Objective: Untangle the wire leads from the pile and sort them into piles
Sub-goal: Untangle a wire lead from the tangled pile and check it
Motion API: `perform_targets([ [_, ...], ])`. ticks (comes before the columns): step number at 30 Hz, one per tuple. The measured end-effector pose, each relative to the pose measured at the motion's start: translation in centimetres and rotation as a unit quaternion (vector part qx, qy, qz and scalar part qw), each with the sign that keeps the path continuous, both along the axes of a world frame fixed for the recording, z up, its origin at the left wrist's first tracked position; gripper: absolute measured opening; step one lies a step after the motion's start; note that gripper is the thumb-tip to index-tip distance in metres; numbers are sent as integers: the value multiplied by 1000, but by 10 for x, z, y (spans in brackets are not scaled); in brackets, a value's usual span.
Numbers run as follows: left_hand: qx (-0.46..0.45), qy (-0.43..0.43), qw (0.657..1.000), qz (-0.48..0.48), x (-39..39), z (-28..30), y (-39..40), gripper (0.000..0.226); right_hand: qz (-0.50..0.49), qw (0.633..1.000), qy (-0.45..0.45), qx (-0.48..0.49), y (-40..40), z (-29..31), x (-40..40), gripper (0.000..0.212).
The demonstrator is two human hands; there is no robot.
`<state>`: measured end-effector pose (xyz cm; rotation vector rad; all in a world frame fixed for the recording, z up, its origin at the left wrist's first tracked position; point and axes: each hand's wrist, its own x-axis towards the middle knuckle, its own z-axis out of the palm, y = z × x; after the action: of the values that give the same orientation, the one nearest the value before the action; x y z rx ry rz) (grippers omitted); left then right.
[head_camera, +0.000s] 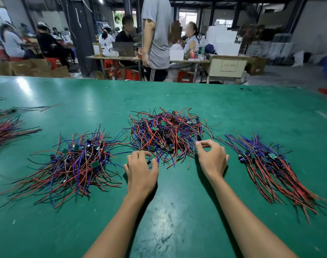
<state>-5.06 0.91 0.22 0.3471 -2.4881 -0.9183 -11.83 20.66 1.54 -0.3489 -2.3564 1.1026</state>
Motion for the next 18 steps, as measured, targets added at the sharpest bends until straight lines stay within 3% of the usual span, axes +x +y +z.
perform_targets([
  [4, 6, 32, 999, -25, 3, 3, 1, 11, -8, 993, 83, 81, 2, 1, 23, 10],
  [7, 24, 56, 996, -70, 6, 4, 2, 11, 29, 972, 201, 119, -7, 13, 40, 10],
  [10, 48, 40, 994, -88, 8, 6, 3, 36, 125, 926, 290, 207, -23, 14, 61, 9],
  [14, 130, 45, 988, -74, 9, 7, -1, 67, 275, 864, 315, 283, -44, 4, 80, 12],
  [16, 191, 47, 977, -86, 8, 7, -6, 47, 329, 843, 310, 293, -52, -1, 86, 12],
  [18, 178, 51, 978, -100, 6, 6, -11, 22, 395, 848, 260, 239, -55, -5, 91, 15],
])
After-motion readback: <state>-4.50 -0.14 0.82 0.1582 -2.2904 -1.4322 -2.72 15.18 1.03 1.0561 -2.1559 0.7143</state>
